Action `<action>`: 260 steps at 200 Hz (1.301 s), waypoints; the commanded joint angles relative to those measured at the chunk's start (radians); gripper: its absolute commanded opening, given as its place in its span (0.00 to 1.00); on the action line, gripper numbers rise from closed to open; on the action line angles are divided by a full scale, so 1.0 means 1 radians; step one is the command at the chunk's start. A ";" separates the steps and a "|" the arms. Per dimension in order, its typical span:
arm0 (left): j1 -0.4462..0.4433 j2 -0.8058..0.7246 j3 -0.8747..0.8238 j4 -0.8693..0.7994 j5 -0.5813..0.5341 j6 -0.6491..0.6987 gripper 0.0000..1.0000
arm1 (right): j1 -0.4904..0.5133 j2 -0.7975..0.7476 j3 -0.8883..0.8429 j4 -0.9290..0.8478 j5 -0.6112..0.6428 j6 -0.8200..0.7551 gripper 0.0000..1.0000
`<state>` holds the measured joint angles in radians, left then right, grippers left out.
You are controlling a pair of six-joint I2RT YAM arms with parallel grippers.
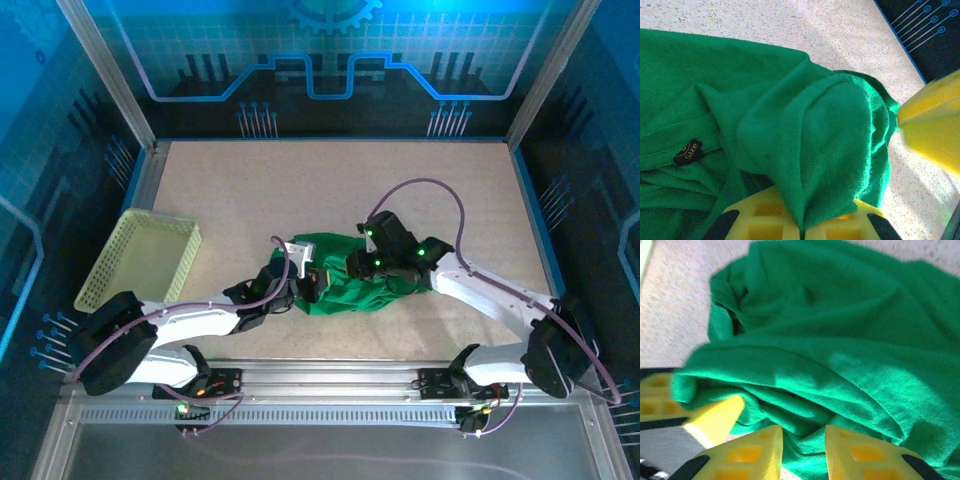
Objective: Fold the inside-out t-shirt
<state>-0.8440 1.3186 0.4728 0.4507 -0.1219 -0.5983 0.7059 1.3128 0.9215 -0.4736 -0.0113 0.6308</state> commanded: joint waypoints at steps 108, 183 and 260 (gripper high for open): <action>0.032 0.013 -0.049 0.002 0.057 -0.016 0.09 | -0.116 0.369 0.183 0.151 0.046 -0.116 0.26; 0.041 0.067 -0.042 0.002 0.057 -0.008 0.15 | -0.039 0.306 0.156 0.094 0.115 -0.182 0.43; 0.058 0.106 -0.036 0.028 0.085 -0.018 0.15 | 0.056 0.313 0.108 0.103 0.085 -0.075 0.40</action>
<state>-0.7937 1.4158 0.4343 0.4541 -0.0616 -0.6041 0.7460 1.5806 1.0359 -0.3653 0.0719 0.5129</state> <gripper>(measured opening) 0.152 0.399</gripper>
